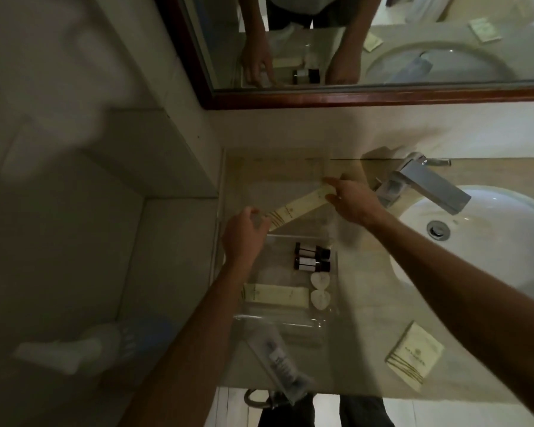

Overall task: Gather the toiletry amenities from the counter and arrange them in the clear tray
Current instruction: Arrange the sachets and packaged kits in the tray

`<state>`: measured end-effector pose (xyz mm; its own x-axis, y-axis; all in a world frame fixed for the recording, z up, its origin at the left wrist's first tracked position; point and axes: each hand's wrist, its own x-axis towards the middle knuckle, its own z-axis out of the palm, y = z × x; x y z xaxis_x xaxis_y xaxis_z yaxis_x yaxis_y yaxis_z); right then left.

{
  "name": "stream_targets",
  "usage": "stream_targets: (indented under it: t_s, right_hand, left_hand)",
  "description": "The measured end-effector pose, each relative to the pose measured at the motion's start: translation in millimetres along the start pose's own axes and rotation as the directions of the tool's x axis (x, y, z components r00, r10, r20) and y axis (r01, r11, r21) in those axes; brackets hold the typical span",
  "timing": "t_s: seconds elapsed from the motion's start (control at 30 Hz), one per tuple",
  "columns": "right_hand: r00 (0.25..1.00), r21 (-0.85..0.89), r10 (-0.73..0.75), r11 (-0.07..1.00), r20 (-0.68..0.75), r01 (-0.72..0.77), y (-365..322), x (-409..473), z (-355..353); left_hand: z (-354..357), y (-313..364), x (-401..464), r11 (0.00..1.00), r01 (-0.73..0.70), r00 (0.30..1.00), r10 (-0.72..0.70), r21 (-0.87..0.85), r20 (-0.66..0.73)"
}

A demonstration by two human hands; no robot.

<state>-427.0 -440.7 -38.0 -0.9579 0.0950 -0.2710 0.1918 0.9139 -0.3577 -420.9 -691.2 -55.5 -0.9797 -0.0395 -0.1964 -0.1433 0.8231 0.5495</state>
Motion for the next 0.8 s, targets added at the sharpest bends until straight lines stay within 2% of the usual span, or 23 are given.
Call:
stream_targets:
  t_s: [0.07, 0.17, 0.33, 0.43, 0.53, 0.63, 0.7, 0.8]
  right_hand:
    - [0.995, -0.074, -0.066, 0.995, 0.073, 0.071, 5.0, 6.9, -4.6]
    - [0.991, -0.109, -0.132, 0.985, 0.033, 0.134, 6.2, 12.8, -10.2]
    - [0.991, -0.082, -0.121, 0.989, 0.047, 0.125, 8.0, 15.9, -11.8]
    - [0.992, -0.003, -0.111, 0.994, 0.067, 0.112, 6.4, 6.3, -12.3]
    - [0.997, 0.111, -0.042, 0.993, 0.066, 0.035, -3.8, -21.4, -9.9]
    - [0.987, 0.216, 0.032, 0.974, 0.16, -0.066, -24.0, -67.3, 11.7]
    - [0.97, 0.23, 0.089, 0.963, 0.224, -0.142, -39.5, -95.9, 37.5]
    - [0.965, 0.221, 0.181, 0.95, 0.191, -0.222, -55.4, -123.7, 70.5]
  left_hand:
    - [2.6, 1.0, 5.5, 0.999, -0.052, 0.998, 0.051, 0.018, 0.033]
    - [3.1, 7.8, 12.6, 0.995, -0.094, 0.991, 0.092, 0.018, 0.1]
    - [0.2, 9.6, 17.6, 0.999, -0.025, 0.976, 0.021, 0.02, 0.215]
    - [-3.4, 4.3, 12.3, 1.0, -0.022, 0.962, 0.016, 0.017, 0.273]
    - [-17.9, -3.3, -5.6, 0.999, -0.02, 0.969, 0.008, 0.047, 0.245]
    - [-35.6, -25.2, -27.8, 0.987, 0.013, 0.972, -0.05, 0.161, 0.229]
    - [-40.8, -42.9, -37.0, 0.971, 0.018, 0.957, -0.087, 0.24, 0.278]
    - [-40.4, -59.2, -39.8, 0.948, 0.013, 0.948, -0.113, 0.319, 0.298]
